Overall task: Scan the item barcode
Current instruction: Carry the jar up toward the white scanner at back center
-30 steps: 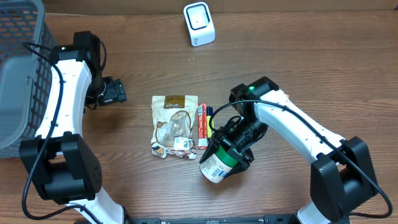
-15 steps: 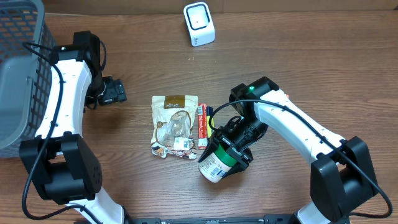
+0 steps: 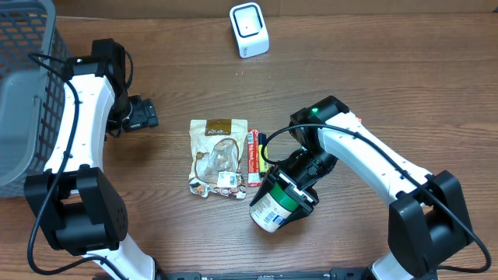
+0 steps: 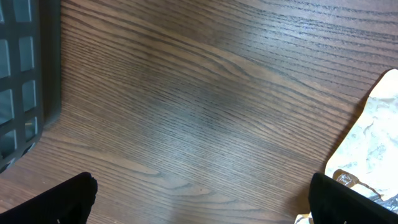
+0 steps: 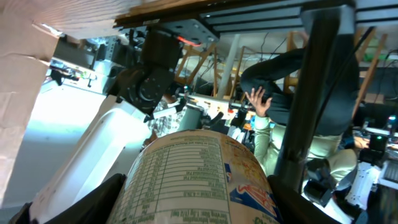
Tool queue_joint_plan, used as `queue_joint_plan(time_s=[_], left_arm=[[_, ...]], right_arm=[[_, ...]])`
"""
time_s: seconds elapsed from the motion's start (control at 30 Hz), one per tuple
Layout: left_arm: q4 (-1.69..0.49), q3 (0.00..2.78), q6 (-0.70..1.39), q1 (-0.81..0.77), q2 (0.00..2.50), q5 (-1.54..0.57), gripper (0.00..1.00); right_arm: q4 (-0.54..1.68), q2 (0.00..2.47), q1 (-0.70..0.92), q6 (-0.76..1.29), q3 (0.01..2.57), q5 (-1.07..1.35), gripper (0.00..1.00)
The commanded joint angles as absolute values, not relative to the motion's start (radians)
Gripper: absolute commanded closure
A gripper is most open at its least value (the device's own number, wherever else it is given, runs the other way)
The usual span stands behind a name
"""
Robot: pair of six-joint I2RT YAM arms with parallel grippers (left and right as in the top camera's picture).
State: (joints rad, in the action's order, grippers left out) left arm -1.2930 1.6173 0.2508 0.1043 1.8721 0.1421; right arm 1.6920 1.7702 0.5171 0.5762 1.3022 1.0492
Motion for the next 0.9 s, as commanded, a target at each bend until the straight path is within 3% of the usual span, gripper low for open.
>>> queue_joint_plan(time_s=[0.0, 0.27, 0.4, 0.7, 0.87], left_arm=[[-1.293, 1.630, 0.232, 0.098, 1.879, 0.138, 0.00], [-1.293, 1.630, 0.232, 0.098, 1.879, 0.138, 0.00], [-1.293, 1.630, 0.232, 0.098, 1.879, 0.138, 0.00], [-1.292, 1.630, 0.232, 0.098, 1.879, 0.138, 0.00], [-1.292, 1.630, 0.232, 0.098, 1.879, 0.138, 0.00]], right_arm=[[1.695, 1.764, 0.515, 0.580, 1.324, 1.140, 0.84], [1.682, 1.764, 0.515, 0.580, 1.324, 1.146, 0.83], [1.560, 1.764, 0.515, 0.580, 1.324, 1.131, 0.83], [1.165, 1.764, 0.515, 0.580, 1.324, 0.605, 0.92], [1.047, 1.764, 0.515, 0.508, 1.324, 0.532, 0.91]])
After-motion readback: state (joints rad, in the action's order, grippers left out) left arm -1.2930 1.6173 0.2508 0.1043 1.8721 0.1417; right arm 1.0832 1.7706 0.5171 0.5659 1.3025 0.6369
